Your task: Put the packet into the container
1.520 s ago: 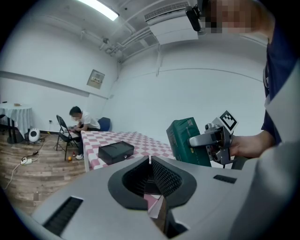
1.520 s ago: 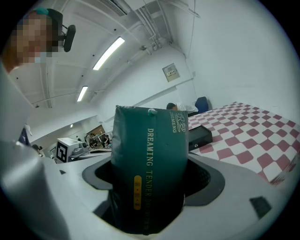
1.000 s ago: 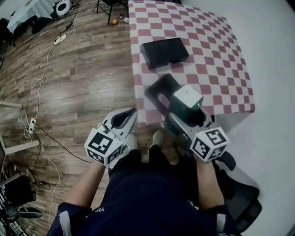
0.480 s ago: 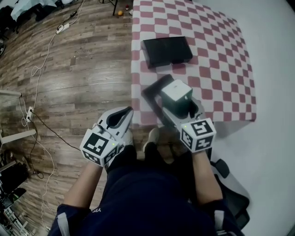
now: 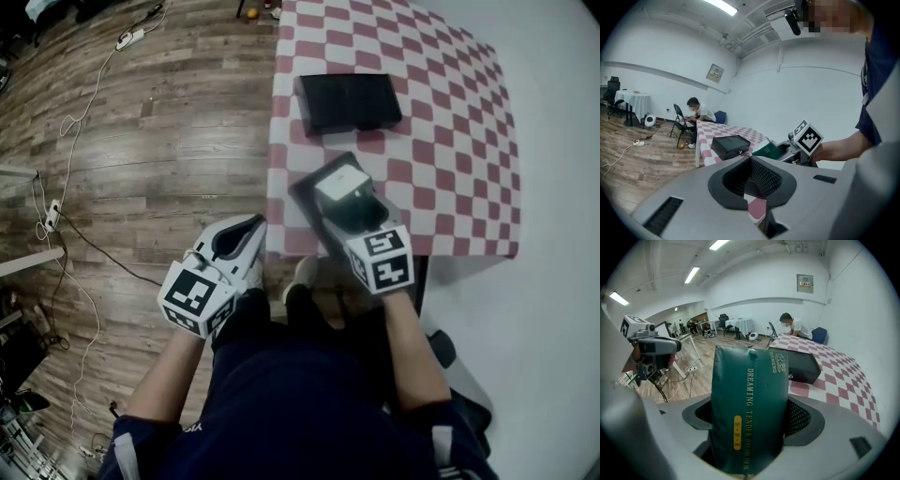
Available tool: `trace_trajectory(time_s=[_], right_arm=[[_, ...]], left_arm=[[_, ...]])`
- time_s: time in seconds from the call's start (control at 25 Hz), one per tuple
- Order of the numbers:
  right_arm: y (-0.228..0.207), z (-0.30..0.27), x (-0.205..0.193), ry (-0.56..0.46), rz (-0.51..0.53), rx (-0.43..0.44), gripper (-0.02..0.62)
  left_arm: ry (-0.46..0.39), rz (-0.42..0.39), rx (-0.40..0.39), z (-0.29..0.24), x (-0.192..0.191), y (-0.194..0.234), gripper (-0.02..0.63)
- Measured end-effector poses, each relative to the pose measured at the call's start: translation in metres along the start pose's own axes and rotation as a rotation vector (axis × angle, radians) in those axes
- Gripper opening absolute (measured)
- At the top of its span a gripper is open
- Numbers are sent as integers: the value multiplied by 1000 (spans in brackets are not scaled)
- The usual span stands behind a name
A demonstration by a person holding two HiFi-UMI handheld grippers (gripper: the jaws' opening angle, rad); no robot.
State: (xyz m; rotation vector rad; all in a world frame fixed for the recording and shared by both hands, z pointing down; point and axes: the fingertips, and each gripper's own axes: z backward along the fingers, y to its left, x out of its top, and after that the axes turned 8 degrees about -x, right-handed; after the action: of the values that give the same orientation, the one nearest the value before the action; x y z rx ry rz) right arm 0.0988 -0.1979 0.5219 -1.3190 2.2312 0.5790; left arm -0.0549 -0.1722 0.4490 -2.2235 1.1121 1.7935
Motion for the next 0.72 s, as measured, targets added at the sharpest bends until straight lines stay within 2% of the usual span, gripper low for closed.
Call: trace_trajectory(time_s=[0.44, 0.72], right_arm=[[5, -29, -20, 196, 71, -12, 422], [7, -43, -29, 279, 82, -5, 422]], left_arm=[[-17, 48, 6, 0, -6, 20, 35], [-18, 58, 2, -1, -8, 30, 35]])
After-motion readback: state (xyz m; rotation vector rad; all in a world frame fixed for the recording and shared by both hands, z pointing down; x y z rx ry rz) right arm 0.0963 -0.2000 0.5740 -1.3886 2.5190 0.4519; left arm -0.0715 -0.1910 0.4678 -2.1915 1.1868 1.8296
